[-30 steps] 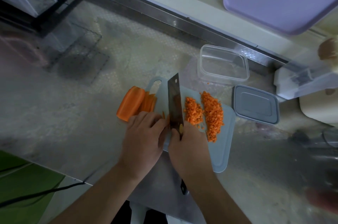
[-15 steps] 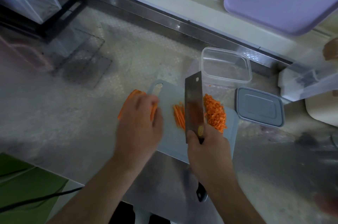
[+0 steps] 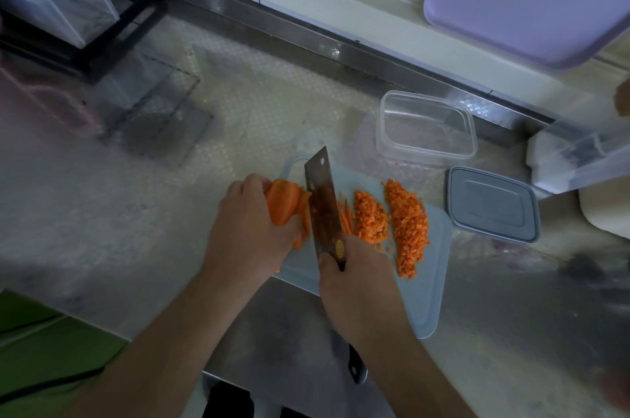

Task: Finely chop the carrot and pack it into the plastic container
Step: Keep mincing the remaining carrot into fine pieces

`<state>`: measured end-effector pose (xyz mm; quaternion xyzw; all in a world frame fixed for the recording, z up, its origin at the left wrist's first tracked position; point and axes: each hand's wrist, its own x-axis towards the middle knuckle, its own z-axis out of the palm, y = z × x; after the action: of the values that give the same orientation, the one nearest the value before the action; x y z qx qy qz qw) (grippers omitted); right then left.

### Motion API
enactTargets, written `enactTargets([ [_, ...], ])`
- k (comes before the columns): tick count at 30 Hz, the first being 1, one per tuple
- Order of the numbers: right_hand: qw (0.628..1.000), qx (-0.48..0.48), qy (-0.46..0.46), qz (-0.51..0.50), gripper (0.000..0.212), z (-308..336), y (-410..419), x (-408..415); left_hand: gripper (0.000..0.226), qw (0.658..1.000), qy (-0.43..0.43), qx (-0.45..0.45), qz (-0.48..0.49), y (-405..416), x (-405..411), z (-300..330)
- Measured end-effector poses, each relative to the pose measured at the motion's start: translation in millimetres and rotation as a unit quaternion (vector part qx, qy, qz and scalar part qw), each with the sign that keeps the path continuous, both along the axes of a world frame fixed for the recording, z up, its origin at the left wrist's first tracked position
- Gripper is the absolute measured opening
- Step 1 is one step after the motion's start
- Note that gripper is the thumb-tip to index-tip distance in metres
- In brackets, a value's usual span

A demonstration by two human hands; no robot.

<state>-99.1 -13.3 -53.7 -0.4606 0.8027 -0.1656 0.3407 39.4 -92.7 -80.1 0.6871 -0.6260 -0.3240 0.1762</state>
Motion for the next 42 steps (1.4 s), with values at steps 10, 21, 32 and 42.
enactTargets([
  [10, 1.0, 0.009, -0.002, -0.014, 0.024, -1, 3, -11, 0.067, 0.998, -0.039, -0.02, 0.054, -4, 17, -2],
  [21, 1.0, 0.001, 0.007, -0.007, 0.024, -4, 1, -13, 0.027, 0.979, -0.091, -0.106, -0.147, 16, -16, 18],
  [32, 1.0, -0.007, 0.012, 0.006, 0.03, -5, 3, -18, 0.022, 0.992, -0.07, -0.05, -0.089, 11, -30, 6],
  [42, 1.0, -0.006, 0.02, 0.02, 0.03, -3, 1, -21, 0.017, 0.998, 0.042, -0.05, 0.006, 8, -22, 10],
])
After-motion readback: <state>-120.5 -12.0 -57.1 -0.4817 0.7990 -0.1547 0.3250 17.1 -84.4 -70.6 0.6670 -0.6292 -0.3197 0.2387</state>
